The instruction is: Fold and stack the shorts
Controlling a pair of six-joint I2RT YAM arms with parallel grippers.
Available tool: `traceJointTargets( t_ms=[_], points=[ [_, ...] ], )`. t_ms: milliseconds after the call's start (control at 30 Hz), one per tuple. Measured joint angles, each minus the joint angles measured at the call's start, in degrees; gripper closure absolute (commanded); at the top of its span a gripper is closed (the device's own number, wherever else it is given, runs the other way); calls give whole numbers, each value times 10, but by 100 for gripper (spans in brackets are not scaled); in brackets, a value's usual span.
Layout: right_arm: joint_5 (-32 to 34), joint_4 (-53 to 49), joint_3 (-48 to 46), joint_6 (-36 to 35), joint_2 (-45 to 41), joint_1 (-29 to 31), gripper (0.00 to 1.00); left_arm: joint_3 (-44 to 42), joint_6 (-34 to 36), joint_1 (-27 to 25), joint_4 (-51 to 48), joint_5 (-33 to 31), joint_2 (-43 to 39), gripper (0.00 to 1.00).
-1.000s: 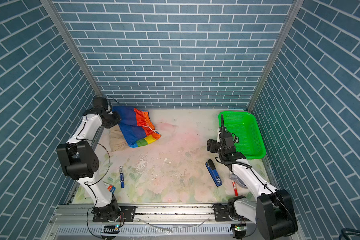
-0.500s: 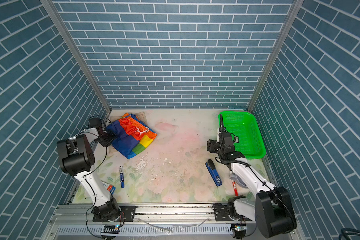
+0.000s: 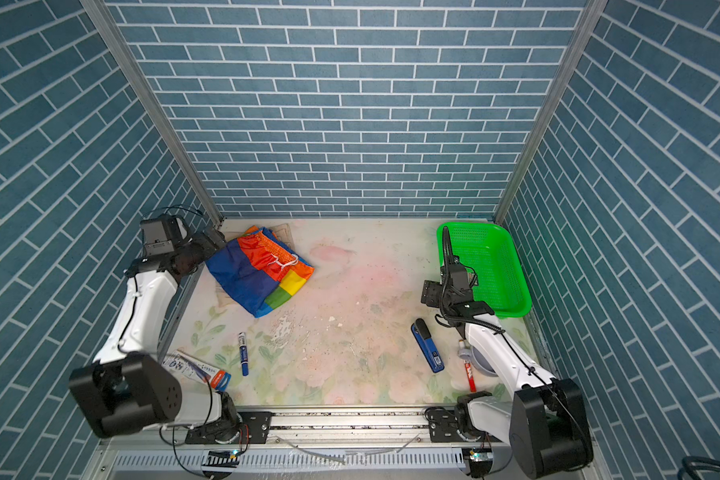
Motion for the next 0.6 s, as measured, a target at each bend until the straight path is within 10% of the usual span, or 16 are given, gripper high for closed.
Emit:
traceJointTargets(
  t_ms=[533,600],
  points=[
    [32,-50,6,0,-14,-23,19,-116,43,-25,12,-42,-88,0],
    [47,-36,0,-1,-16,-25,1,-174,42,-36,56,-69,-106,0]
  ],
)
